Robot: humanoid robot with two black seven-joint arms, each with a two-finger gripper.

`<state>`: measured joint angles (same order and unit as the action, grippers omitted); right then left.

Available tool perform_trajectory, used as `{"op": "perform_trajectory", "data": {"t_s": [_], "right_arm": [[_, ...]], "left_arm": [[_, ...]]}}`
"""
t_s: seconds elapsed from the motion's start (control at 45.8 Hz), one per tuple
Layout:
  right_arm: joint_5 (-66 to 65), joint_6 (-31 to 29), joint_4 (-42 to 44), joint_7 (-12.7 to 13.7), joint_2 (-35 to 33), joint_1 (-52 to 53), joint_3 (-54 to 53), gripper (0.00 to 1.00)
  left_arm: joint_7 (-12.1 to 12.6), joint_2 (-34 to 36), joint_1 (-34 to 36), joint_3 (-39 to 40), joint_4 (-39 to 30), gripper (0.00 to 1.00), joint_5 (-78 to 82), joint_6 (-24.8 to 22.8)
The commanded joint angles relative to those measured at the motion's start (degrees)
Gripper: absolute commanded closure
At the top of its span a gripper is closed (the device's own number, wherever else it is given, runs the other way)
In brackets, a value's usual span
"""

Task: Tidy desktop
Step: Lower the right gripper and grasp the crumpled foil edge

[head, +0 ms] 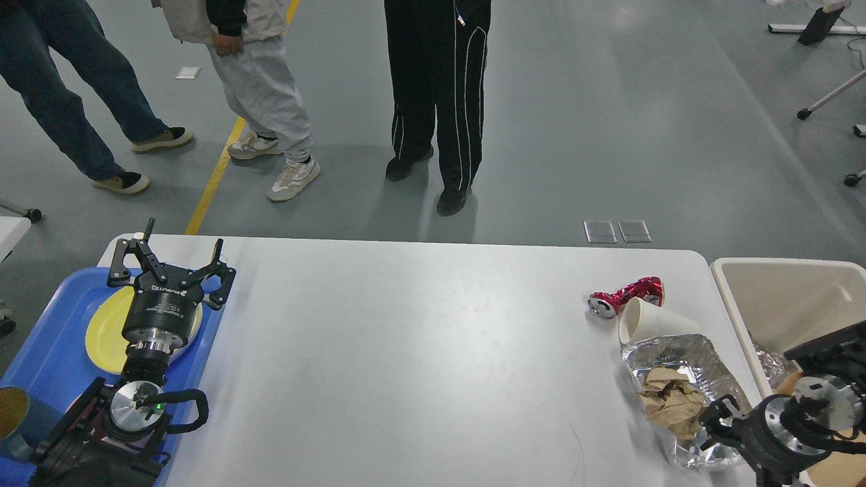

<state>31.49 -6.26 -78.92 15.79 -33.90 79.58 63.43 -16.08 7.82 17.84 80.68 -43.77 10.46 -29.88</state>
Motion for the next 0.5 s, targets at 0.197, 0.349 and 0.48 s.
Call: {"op": "perform_trajectory", "data": {"t_s": [0.197,0.349,0.48], "right_arm": [[1.38,8.10,5.61,-0.06,0.59,-9.17,-7.44,0.35],[1.38,8.19,6.23,-0.06,0.41,-9.61,-8.23,0.93],[2.87,9.07,9.39,-0.14,0.50,-11.28,-9.90,1.00]], "left_arm": [[0.00,0.00,0.01,0.00,0.00,0.03,0.00,0.00],[0.00,0.00,0.01,0.00,0.00,0.03,0.00,0.00],[0.00,0.00,0.01,0.00,0.00,0.03,0.00,0.00]]}}
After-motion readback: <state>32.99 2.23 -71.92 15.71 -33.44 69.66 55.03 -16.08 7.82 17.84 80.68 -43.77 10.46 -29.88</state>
